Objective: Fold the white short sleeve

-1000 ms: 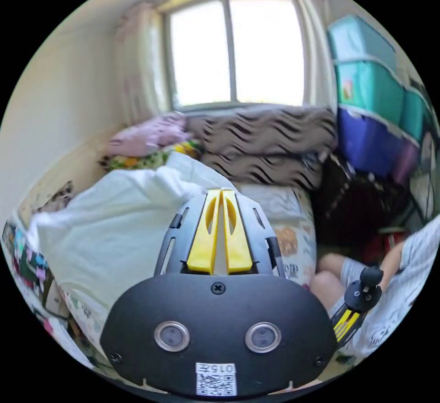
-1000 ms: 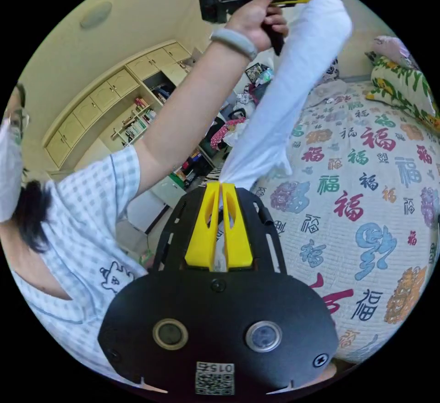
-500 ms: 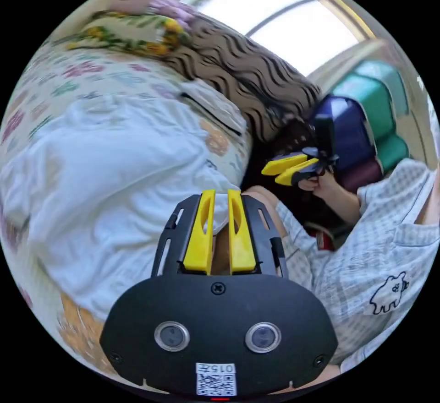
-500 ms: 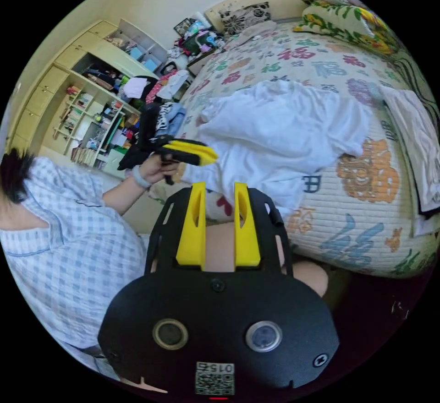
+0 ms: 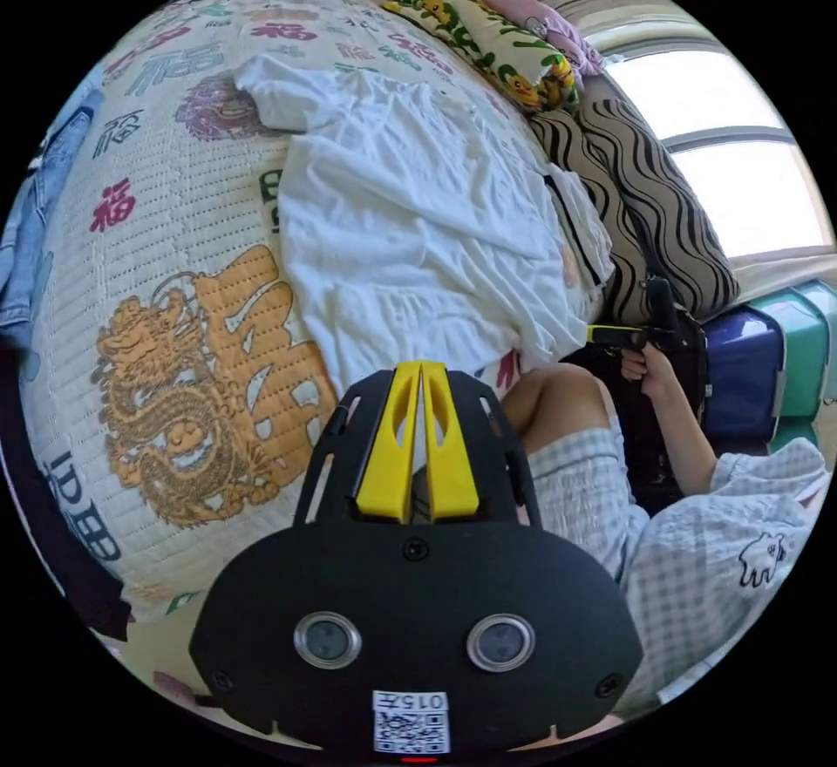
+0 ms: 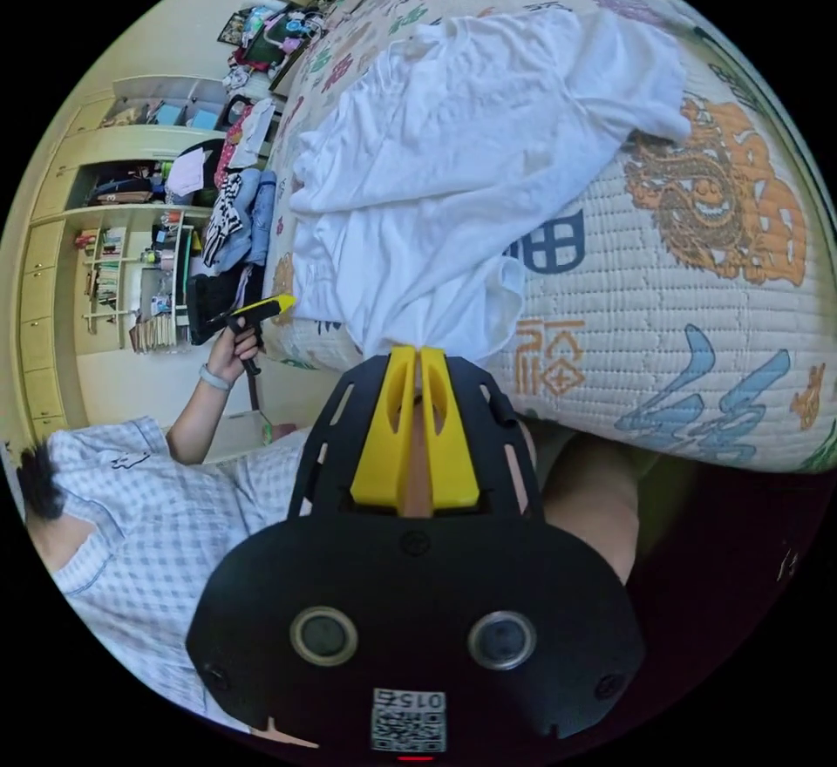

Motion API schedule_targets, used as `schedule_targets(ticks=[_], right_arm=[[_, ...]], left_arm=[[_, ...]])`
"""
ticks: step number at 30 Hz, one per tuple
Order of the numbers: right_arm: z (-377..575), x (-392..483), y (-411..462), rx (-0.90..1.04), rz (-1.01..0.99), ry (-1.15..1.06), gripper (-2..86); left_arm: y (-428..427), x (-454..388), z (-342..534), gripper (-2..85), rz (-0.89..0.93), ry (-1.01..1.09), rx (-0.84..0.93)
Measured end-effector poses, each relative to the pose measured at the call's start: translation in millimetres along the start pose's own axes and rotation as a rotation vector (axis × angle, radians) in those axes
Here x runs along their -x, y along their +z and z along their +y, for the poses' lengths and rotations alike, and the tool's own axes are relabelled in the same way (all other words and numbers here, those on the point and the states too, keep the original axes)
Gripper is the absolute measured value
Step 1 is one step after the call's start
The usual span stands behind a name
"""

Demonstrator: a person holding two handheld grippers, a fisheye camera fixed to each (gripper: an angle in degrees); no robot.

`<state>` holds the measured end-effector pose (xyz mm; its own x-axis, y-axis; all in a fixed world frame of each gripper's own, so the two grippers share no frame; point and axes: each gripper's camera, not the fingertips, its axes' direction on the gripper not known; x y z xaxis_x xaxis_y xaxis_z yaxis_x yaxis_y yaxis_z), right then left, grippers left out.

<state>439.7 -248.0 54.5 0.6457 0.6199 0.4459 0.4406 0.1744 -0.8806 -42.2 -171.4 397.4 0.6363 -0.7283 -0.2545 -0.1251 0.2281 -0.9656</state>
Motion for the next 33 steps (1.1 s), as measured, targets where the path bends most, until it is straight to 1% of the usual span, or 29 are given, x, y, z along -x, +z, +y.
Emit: schedule_targets(ticks=[3, 5, 7, 9, 11, 12, 14, 16, 18, 19, 20, 23, 24, 25, 27, 28, 30, 31, 32, 33], right_arm=[[8, -9, -44, -0.059, -0.028, 0.045, 0.0], [10, -14, -63, -0.082, -0.008, 0.055, 0.3], [3, -20, -80, -0.098, 0.027, 0.047, 1.0], [-23, -23, -107, -0.179, 0.066, 0.006, 3.3], [-57, -20, -128, -0.234, 0.083, -0.070, 5.9], [-84, -17, -140, -0.257, 0.121, -0.125, 7.0], [-130, -10, -152, -0.259, 0.185, -0.200, 8.0], [-177, -3, -161, -0.248, 0.250, -0.275, 8.4], [-237, 5, -169, -0.236, 0.354, -0.365, 9.1], [-251, 6, -170, -0.229, 0.382, -0.381, 9.2], [-278, 6, -170, -0.195, 0.432, -0.400, 9.5], [-335, -3, -165, -0.079, 0.508, -0.405, 10.3], [-351, -8, -162, -0.031, 0.538, -0.405, 10.4], [-358, -11, -160, -0.005, 0.553, -0.401, 10.4], [-378, -27, -155, 0.125, 0.571, -0.382, 8.5], [-381, -30, -154, 0.147, 0.571, -0.383, 7.3], [-384, -28, -166, 0.156, 0.571, -0.465, 1.1], [-386, -28, -169, 0.173, 0.576, -0.468, 0.8], [-389, -28, -178, 0.180, 0.595, -0.472, 0.1], [-394, -28, -192, 0.147, 0.607, -0.472, -0.2]], left_arm=[[-26, 0, 1, -0.8, -0.007, 0.012, 0.011], [-42, 3, -2, -0.6, -0.042, -0.004, 0.026], [-48, 3, -14, -0.1, -0.041, 0.010, -0.009], [-49, -1, -39, 1.2, -0.032, 0.058, -0.073], [-42, -14, -91, 6.8, -0.033, 0.160, -0.149], [-39, -18, -107, 7.2, -0.046, 0.193, -0.158], [-21, -38, -172, 8.3, -0.168, 0.319, -0.175], [-5, -49, -222, 8.5, -0.253, 0.359, -0.180], [12, -56, -270, 8.9, -0.306, 0.380, -0.159], [24, -60, -300, 9.5, -0.343, 0.382, -0.136], [37, -63, -326, 10.2, -0.403, 0.385, -0.108], [68, -63, -377, 10.6, -0.494, 0.380, -0.027], [74, -61, -385, 10.6, -0.498, 0.373, -0.007], [85, -59, -398, 10.1, -0.486, 0.373, 0.044], [104, -53, -413, 9.0, -0.467, 0.361, 0.162], [107, -51, -419, 7.5, -0.442, 0.346, 0.158], [108, -54, -430, 4.0, -0.424, 0.370, 0.202], [109, -55, -438, 1.5, -0.414, 0.378, 0.219], [106, -59, -444, 0.9, -0.434, 0.402, 0.198], [104, -62, -447, 0.6, -0.451, 0.411, 0.180]])
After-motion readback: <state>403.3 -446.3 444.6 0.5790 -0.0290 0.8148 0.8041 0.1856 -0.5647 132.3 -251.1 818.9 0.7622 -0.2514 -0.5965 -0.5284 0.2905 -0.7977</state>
